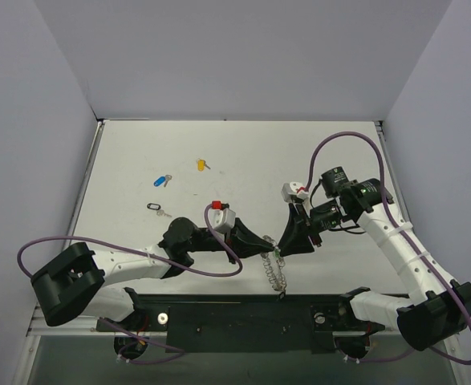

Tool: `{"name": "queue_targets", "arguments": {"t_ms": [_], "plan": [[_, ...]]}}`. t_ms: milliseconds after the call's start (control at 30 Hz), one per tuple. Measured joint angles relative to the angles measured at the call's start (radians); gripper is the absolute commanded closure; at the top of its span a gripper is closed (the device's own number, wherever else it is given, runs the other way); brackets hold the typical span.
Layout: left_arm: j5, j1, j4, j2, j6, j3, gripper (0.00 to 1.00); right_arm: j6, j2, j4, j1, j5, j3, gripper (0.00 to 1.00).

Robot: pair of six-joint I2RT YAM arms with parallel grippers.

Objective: Put the keys on the keyring

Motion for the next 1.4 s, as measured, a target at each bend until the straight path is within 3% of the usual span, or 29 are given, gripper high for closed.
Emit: {"name": "queue_targets", "arguments": {"t_ms": [400, 567, 933, 1400], "plan": [[-0.004, 0.000, 0.046, 0.008, -0.010, -0.010, 1.00, 0.093, 0.000, 0.083, 0.000, -0.006, -0.050, 0.90], [-0.007, 0.001, 0.056, 0.008, -0.010, -0.016, 1.00, 0.107, -0.001, 0.090, 0.000, -0.016, -0.050, 1.00], [-0.005, 0.017, 0.095, 0.008, -0.009, -0.034, 1.00, 0.164, -0.005, 0.122, -0.001, -0.045, -0.066, 1.00], [0.063, 0.056, 0.094, 0.000, 0.022, -0.039, 1.00, 0.595, -0.013, 0.407, -0.001, -0.073, -0.156, 1.00]]}}
